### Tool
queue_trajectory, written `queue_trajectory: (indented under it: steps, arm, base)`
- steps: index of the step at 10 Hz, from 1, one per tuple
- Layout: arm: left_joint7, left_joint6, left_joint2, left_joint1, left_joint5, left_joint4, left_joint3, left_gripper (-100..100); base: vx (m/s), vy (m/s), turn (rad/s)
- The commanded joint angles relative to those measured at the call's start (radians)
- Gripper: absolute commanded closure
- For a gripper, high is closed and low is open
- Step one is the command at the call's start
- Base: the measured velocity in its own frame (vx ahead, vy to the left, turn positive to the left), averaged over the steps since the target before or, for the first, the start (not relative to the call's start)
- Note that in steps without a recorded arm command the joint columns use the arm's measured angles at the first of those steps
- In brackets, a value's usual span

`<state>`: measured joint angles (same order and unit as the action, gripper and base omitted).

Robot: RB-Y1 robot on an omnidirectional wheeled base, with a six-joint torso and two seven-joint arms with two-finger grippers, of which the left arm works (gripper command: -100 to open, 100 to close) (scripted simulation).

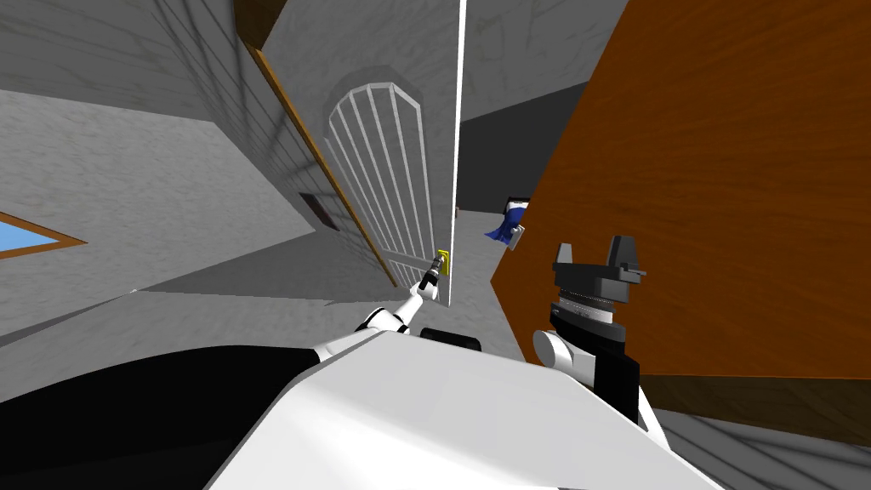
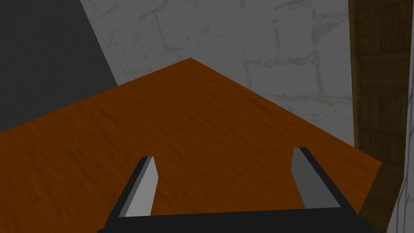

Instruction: Push the door open

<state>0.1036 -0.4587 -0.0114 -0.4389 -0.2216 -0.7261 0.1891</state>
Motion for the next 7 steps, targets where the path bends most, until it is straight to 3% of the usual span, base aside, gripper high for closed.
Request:
queue_trajectory:
  steps: [1, 3, 4, 7]
  arm:
    - [0.000, 0.001, 0.000, 0.002, 0.000, 0.001, 0.000, 100]
    - [0.000, 0.001, 0.000, 0.002, 0.000, 0.001, 0.000, 100]
    - [0.010, 0.001, -0.014, 0.002, -0.003, 0.005, -0.013, 100]
    - [0.027, 0.000, -0.031, -0.001, -0.009, 0.008, -0.036, 100]
  base:
    - [-0.020, 0.006, 0.001]
    - [-0.006, 0.001, 0.002]
    - [0.085, -0.042, 0.039]
    - [0.145, -0.075, 0.058]
